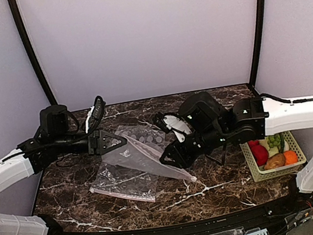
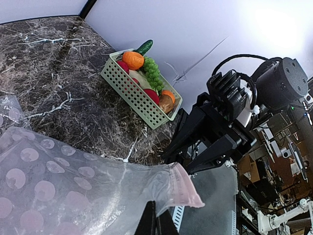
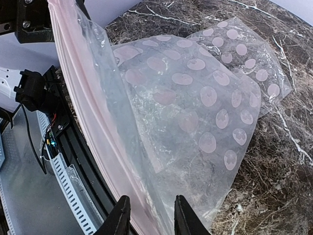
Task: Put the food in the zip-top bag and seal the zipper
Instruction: Pass from the left arm to the right, then open the zipper food storage bag at the center of the board.
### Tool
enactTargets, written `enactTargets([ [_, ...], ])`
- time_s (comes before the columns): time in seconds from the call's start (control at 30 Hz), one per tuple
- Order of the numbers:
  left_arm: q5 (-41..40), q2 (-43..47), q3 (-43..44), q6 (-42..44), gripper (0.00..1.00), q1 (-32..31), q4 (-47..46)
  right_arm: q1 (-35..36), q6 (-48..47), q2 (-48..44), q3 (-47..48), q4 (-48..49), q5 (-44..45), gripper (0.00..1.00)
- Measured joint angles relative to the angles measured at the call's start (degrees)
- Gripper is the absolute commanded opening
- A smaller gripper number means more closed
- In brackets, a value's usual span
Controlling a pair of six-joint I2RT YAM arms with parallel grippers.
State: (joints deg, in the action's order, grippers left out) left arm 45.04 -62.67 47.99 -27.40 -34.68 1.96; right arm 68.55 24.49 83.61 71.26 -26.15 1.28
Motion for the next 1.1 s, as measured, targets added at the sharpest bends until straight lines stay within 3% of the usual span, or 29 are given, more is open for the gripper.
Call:
enactTargets([
  [0.17, 0.04, 0.02, 0.0, -0.02, 0.01, 0.0, 0.0, -0.15, -0.72, 1.29, 1.07, -0.48, 0.0, 0.24],
  [0.4, 0.5, 0.02, 0.0, 0.02, 0.01, -0.31, 0.04, -0.37, -3.85, 5.44, 4.98, -0.26, -2.47, 0.01],
  [0.5, 0.0, 0.02, 0.0, 0.46, 0.01, -0.37, 0.81, -0.37, -4.59, 5.64, 5.11, -0.11, -3.15, 0.0],
  [0.57, -1.22, 0.02, 0.24, 1.38, 0.11, -0.37, 2.32, -0.39, -4.72, 5.4, 5.03, 0.09, -3.26, 0.0],
  [0.6, -1.81, 0.02, 0.5, 2.01, 0.26, -0.37, 3.06, -0.44, -4.7, 5.09, 4.74, 0.42, -3.26, 0.0],
  [0.63, -2.73, 0.02, 0.98, 2.54, 0.47, -0.37, 4.11, -0.59, -4.68, 4.66, 4.37, 0.59, -3.23, 0.0],
  [0.7, -4.42, 0.02, 1.92, 3.85, 0.68, -0.52, 5.53, -1.2, -4.31, 3.13, 3.26, 0.68, -3.02, 0.0],
  [0.77, -6.19, 0.11, 2.75, 4.66, 0.8, -0.59, 6.67, -2.27, -3.82, 1.11, 1.99, 0.22, -2.32, 0.0],
  [0.9, -9.75, 1.42, 3.72, 6.43, 0.88, -0.59, 8.24, -5.07, -2.73, -3.89, 0.5, -2.8, 1.51, 0.0],
  [1.1, -14.32, 5.57, 5.55, 7.28, 0.88, -0.59, 8.92, -7.63, -1.22, -9.73, 1.09, -10.84, 10.62, 0.0],
])
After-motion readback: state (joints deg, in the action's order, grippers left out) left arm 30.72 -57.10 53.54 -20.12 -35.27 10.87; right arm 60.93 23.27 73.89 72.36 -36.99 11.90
